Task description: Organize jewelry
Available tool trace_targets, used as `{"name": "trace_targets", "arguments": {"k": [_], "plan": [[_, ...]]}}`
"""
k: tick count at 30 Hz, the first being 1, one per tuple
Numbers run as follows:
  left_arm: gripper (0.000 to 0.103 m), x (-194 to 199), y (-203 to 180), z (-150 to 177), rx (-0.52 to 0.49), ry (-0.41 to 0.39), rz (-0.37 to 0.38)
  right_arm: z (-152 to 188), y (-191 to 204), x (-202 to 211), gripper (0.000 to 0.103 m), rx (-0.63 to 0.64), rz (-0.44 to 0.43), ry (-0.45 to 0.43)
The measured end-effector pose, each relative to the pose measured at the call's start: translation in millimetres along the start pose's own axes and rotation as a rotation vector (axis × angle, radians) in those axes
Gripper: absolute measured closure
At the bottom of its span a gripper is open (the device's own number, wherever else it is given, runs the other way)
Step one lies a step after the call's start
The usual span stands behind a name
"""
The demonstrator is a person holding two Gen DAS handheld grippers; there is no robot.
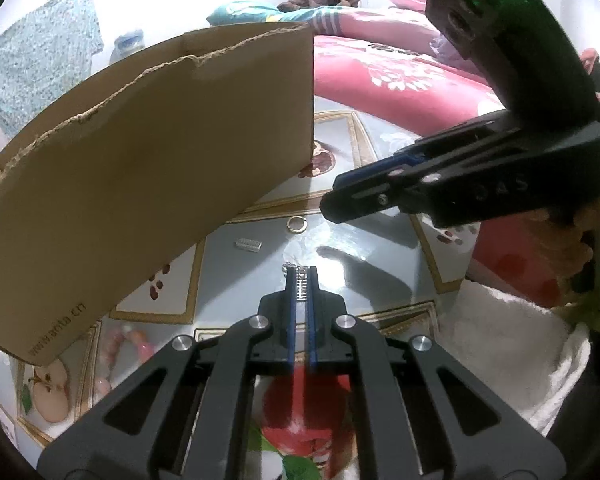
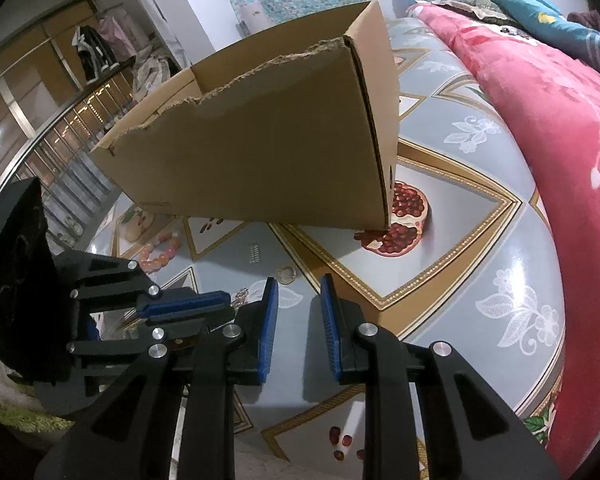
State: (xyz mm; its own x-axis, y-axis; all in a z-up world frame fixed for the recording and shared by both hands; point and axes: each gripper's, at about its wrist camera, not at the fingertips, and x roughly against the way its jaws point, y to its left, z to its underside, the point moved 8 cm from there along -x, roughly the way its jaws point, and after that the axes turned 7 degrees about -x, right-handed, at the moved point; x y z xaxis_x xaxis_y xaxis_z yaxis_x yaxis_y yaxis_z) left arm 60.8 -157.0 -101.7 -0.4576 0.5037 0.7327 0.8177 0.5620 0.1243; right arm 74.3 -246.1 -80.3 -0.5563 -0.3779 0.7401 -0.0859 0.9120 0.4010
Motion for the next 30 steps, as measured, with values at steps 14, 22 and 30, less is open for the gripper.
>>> {"name": "trace_targets", "arguments": {"k": [14, 22, 30], "plan": [[0.099, 48.2, 39.3, 6.3, 0.163, -0.099, -0.067, 2.5, 10.7, -2.6, 0.081, 0.045, 0.004, 0.005], [0.099, 42.4, 46.5, 12.5, 0.198, -0.08, -0.065, -0.7, 12.9, -9.0, 0.081, 0.089, 0.047, -0.012], [0.099, 31.7, 49.7, 14.0, 0.239, -0.057, -0.059, -3.1, 15.2, -20.4, 0.081, 0.168, 0.091, -0.021]]}}
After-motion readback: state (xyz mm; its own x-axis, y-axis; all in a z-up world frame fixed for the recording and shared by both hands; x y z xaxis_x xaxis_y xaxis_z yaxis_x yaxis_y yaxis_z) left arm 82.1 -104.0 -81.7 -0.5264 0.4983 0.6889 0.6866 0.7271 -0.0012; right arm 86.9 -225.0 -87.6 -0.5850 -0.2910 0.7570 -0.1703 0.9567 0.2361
